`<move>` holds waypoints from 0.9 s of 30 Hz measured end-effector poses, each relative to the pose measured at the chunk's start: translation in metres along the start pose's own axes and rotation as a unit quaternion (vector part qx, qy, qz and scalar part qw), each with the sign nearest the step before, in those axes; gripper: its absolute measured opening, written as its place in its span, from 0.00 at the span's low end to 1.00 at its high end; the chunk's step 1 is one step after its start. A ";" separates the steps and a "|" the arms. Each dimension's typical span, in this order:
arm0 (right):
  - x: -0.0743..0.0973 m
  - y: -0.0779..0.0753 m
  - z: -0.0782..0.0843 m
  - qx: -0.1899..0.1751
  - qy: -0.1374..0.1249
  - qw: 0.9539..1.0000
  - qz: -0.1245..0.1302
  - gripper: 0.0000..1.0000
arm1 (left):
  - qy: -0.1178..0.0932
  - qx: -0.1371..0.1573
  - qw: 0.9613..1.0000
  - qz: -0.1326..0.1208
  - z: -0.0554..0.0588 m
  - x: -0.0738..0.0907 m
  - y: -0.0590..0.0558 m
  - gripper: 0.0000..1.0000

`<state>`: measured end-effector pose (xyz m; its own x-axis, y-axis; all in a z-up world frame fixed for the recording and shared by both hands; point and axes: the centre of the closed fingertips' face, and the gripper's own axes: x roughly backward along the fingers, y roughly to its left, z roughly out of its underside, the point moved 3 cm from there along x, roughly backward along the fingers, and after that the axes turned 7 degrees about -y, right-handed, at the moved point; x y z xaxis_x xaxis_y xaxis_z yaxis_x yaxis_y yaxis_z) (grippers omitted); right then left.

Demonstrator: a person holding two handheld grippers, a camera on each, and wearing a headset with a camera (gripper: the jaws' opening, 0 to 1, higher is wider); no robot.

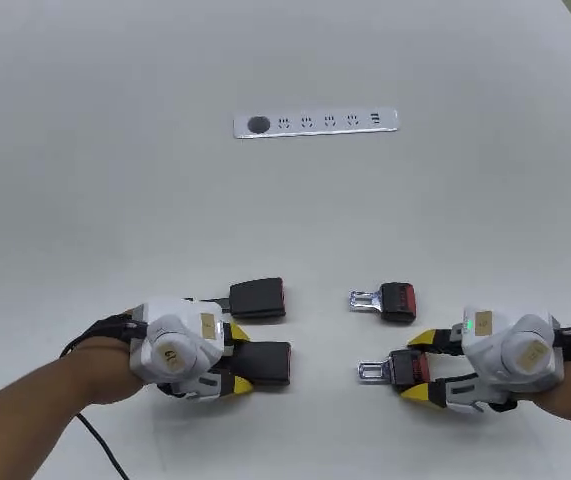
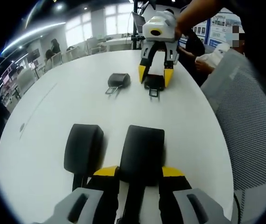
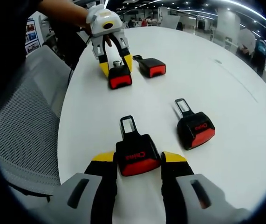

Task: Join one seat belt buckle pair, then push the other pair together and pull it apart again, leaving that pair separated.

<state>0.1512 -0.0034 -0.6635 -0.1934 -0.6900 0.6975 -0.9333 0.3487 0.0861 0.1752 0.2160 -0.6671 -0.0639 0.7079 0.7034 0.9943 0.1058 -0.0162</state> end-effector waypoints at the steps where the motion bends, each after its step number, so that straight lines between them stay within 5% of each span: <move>1: 0.000 0.000 0.000 -0.003 0.000 1.000 0.002 0.36 | 0.001 0.001 1.000 0.000 0.000 0.000 0.000 0.33; 11: -0.002 -0.002 0.001 -0.013 -0.006 1.000 0.016 0.36 | 0.007 0.008 1.000 -0.002 -0.003 0.000 0.000 0.33; 27: -0.041 0.007 -0.033 0.002 -0.029 1.000 0.002 0.35 | 0.007 0.016 1.000 -0.005 -0.002 -0.001 0.001 0.33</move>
<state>0.1631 0.0482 -0.6681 -0.2137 -0.7243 0.6555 -0.9339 0.3483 0.0804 0.1760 0.2142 -0.6661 -0.0727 0.6966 0.7138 0.9904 0.1349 -0.0309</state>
